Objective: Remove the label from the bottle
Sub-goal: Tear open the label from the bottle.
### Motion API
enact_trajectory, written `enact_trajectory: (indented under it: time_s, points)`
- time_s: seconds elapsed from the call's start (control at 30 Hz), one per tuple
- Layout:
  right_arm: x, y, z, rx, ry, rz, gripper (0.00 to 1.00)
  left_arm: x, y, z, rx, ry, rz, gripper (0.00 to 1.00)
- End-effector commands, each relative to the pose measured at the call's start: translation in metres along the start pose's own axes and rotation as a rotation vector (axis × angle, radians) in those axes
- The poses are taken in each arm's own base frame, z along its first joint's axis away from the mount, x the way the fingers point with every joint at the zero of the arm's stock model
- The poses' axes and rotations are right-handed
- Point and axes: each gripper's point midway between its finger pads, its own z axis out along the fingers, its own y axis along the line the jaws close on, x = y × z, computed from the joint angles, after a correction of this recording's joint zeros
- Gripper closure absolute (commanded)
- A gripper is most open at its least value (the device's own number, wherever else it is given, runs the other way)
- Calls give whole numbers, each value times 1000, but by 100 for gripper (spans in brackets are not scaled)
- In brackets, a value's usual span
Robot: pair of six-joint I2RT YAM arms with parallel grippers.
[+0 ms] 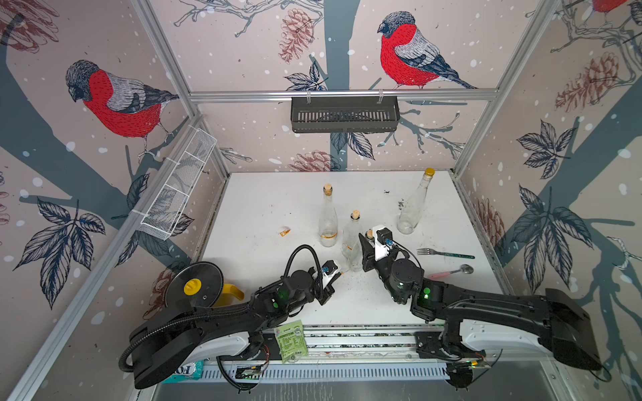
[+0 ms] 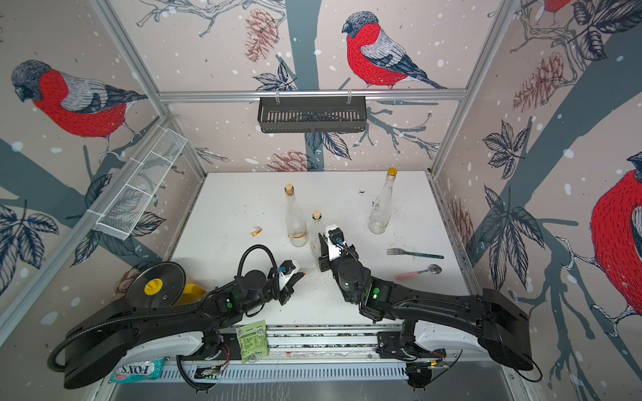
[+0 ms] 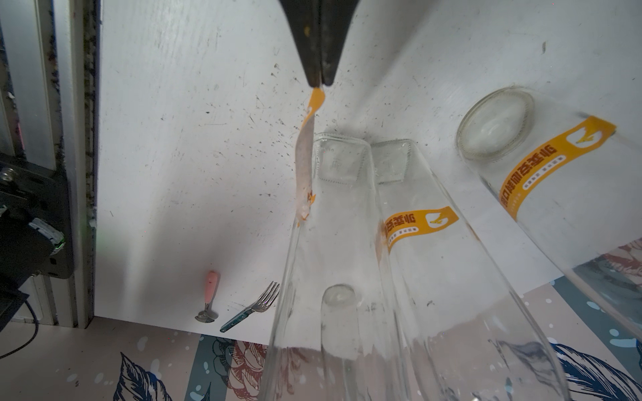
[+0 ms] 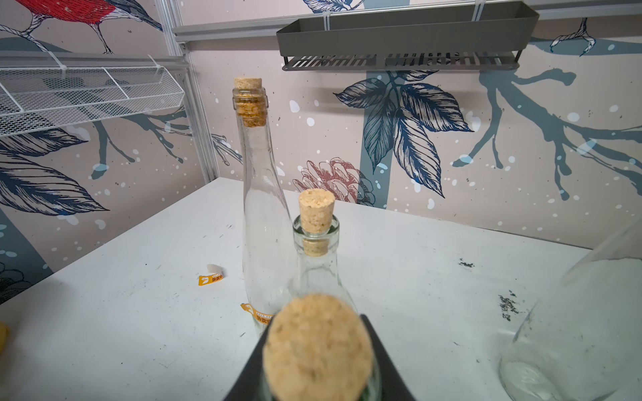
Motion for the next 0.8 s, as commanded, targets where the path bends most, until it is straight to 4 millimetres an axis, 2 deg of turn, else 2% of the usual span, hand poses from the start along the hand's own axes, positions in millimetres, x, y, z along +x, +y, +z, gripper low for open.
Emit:
enact_trajectory:
  time_s: [0.0,0.47,0.57,0.67,0.77]
  points:
    - [-16,-9,-1,52,-57,53,100,-5,-2,1,16,-15,11,100]
    - [-14,-8,-4,61,-53,21,100,-18,2,-6,-6,-54,5,100]
    - [-16,-20,-4,109,-47,1,100,-19,13,-9,-67,-52,-27,100]
    - [-17,-39,-2,142,-32,1,100,-16,22,-9,-118,25,-87,100]
    - [-22,-62,-1,162,-33,19,100,-18,22,-11,-118,106,-179,100]
